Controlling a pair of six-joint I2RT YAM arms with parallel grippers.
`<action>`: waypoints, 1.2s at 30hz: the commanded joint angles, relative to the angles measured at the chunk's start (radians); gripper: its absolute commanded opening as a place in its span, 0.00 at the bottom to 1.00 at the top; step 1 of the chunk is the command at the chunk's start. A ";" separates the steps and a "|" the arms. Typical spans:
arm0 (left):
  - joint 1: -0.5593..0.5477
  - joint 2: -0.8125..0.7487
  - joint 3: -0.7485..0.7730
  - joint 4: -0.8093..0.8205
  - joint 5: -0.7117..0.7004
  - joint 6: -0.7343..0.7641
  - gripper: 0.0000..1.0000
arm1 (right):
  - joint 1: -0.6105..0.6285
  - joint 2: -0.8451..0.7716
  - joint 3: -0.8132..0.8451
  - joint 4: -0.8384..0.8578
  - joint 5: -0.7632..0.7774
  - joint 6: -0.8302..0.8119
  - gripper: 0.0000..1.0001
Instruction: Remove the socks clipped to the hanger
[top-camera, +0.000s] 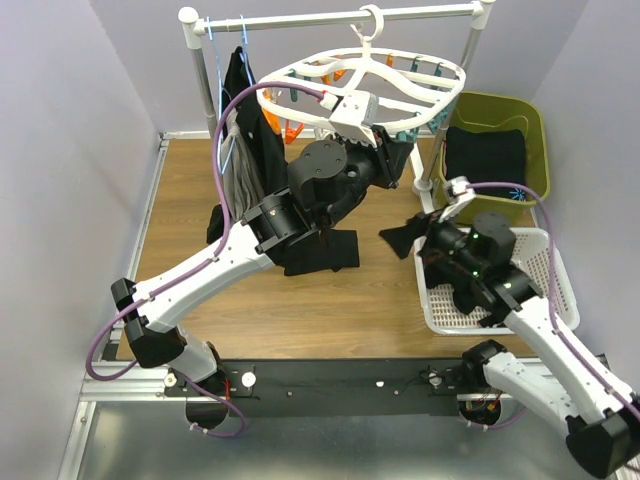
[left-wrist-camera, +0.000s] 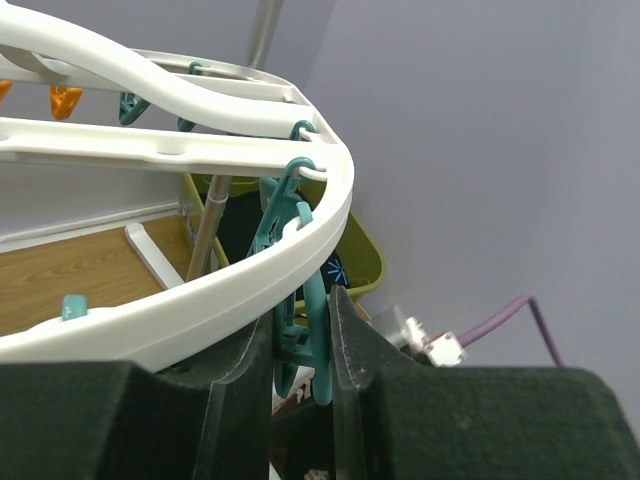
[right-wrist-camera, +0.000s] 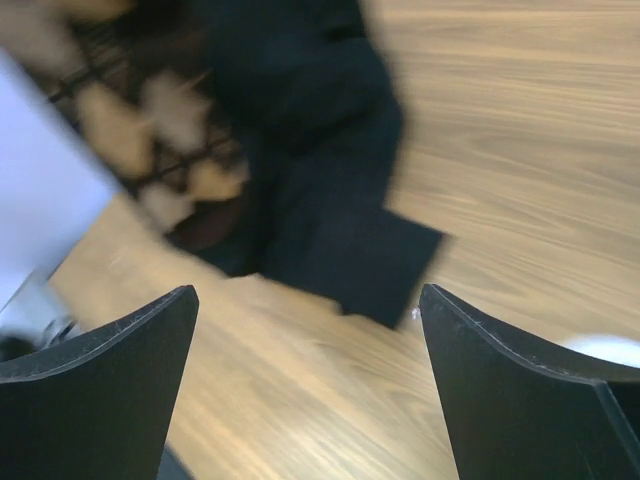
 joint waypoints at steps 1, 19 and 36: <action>-0.028 0.006 0.025 0.021 0.077 -0.014 0.01 | 0.212 0.098 -0.066 0.371 -0.052 -0.028 1.00; -0.028 0.034 0.064 -0.010 0.070 -0.022 0.01 | 0.409 0.523 -0.102 1.030 0.156 -0.081 1.00; -0.029 0.014 0.039 -0.074 0.056 -0.032 0.40 | 0.426 0.524 -0.051 0.883 0.205 0.007 0.01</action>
